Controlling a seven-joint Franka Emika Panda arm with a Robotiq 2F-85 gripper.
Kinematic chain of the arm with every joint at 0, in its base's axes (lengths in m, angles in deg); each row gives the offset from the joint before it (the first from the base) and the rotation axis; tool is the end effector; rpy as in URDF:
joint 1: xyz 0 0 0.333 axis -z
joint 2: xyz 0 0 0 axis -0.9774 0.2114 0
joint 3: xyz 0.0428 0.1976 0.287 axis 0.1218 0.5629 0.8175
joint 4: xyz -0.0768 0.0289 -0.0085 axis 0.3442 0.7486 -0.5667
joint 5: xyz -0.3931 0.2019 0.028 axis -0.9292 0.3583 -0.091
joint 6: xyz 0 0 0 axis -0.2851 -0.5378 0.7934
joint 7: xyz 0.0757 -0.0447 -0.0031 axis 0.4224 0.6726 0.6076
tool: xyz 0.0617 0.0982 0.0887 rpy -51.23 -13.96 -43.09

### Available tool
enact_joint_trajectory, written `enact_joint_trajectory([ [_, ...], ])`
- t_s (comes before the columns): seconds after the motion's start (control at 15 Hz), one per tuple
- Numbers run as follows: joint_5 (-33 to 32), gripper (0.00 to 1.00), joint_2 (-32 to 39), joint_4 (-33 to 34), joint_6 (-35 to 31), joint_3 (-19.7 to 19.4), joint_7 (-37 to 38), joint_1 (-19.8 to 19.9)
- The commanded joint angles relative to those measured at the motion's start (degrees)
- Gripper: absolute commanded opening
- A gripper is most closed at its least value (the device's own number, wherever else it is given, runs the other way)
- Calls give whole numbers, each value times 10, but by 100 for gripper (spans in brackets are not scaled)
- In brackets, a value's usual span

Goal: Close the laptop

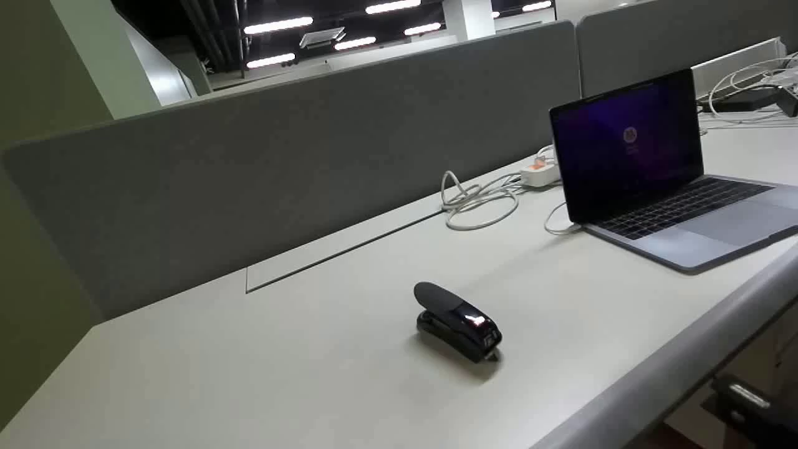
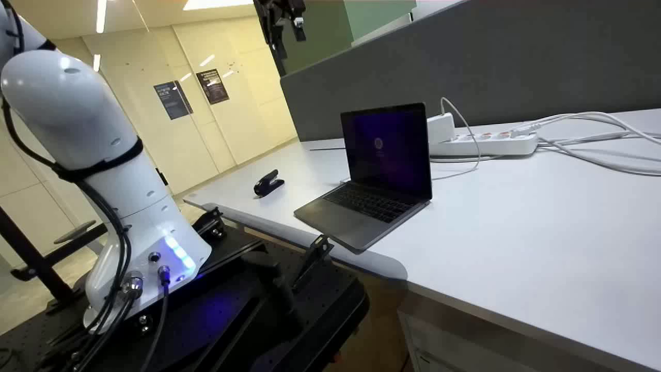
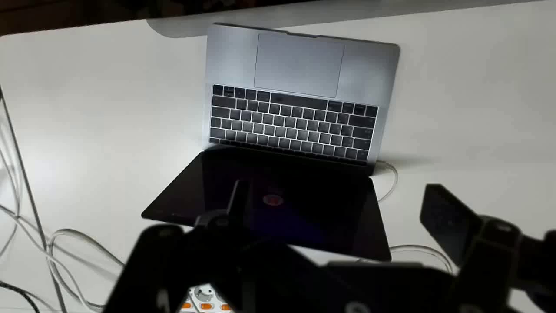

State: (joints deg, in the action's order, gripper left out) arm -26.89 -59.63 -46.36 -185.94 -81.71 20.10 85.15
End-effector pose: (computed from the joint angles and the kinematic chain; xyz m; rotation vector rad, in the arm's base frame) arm 0.4368 -0.0895 0.4573 3.0109 -0.1595 -0.0999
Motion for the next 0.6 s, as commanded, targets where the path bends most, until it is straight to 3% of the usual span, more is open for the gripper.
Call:
enact_joint_trajectory([
  [0.0, -3, 100, 0, 0, 2, -7, 3, -8],
  [0.53, -3, 100, 1, -4, 2, -7, 3, -8],
])
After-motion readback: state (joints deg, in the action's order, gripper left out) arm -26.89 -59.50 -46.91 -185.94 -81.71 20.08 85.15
